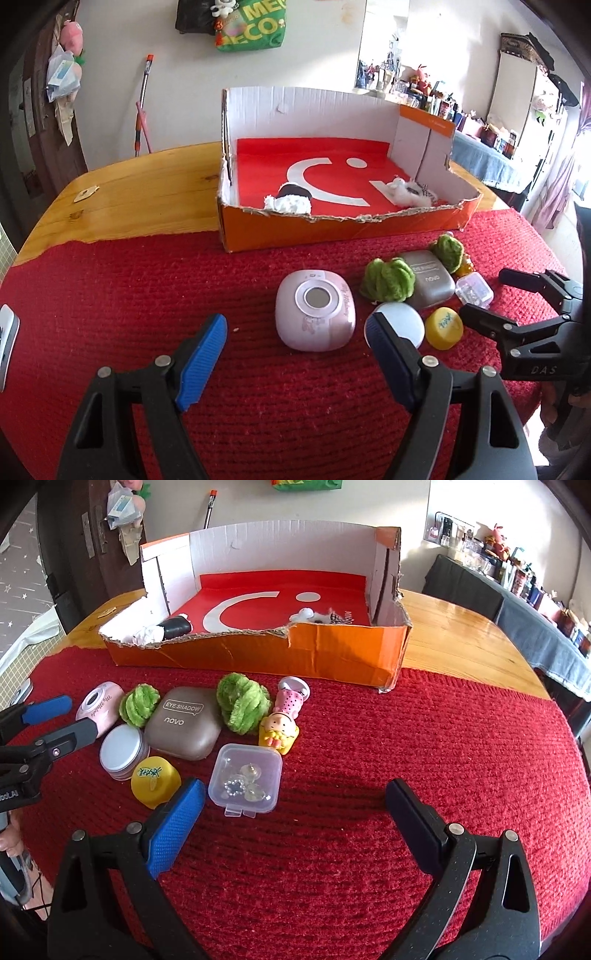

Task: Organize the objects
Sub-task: 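Grasp the pink round case with left gripper while right gripper grasps the clear bead box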

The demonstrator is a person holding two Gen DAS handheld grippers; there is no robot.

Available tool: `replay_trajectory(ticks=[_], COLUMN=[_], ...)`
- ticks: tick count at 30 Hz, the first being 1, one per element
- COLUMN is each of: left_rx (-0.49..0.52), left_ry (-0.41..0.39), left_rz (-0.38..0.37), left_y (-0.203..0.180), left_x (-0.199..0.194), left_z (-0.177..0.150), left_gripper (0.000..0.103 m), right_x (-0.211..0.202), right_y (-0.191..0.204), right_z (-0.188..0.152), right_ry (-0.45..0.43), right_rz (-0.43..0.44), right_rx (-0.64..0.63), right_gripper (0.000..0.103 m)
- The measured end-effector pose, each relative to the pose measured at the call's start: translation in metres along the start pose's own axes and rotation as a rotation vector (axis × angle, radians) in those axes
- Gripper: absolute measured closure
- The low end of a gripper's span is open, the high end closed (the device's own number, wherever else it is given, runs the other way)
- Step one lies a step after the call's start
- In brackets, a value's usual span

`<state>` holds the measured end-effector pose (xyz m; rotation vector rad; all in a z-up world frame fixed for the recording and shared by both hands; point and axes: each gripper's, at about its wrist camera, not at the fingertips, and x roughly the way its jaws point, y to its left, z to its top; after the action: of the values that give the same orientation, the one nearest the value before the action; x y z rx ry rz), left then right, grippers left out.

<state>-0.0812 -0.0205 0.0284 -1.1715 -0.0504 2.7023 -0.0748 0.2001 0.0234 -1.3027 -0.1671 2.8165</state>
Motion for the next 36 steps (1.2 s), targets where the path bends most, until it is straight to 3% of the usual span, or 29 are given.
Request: replay_trajectory(ticks=[6, 12, 14, 15, 19, 27, 36], left_rx=[-0.019, -0.007, 0.0, 0.002, 0.007, 0.001, 0.016], left_ry=[0.038, 0.032, 0.029, 0.028, 0.015, -0.025, -0.067], left_rz=[-0.027, -0.047, -0.071, -0.083, -0.09, -0.094, -0.091], left_y=[0.004, 0.003, 0.001, 0.001, -0.002, -0.005, -0.012], left_x=[0.012, 0.016, 0.015, 0.015, 0.014, -0.003, -0.021], left_z=[0.003, 0.005, 0.005, 0.005, 0.004, 0.001, 0.003], left_gripper=[0.03, 0.038, 0.047, 0.052, 0.053, 0.053, 0.053], right_x=[0.001, -0.001, -0.003, -0.004, -0.007, -0.015, -0.029], right_y=[0.004, 0.007, 0.007, 0.007, 0.009, 0.003, 0.005], right_z=[0.002, 0.002, 0.001, 0.0, -0.003, -0.005, -0.001], right_ry=[-0.003, -0.025, -0.04, -0.047, -0.066, -0.071, -0.107], right_rz=[0.001, 0.009, 0.016, 0.019, 0.025, 0.082, 0.089], right_rx=[-0.008, -0.018, -0.015, -0.009, -0.02, 0.002, -0.007], right_gripper=[0.01, 0.026, 0.04, 0.042, 0.065, 0.065, 0.065])
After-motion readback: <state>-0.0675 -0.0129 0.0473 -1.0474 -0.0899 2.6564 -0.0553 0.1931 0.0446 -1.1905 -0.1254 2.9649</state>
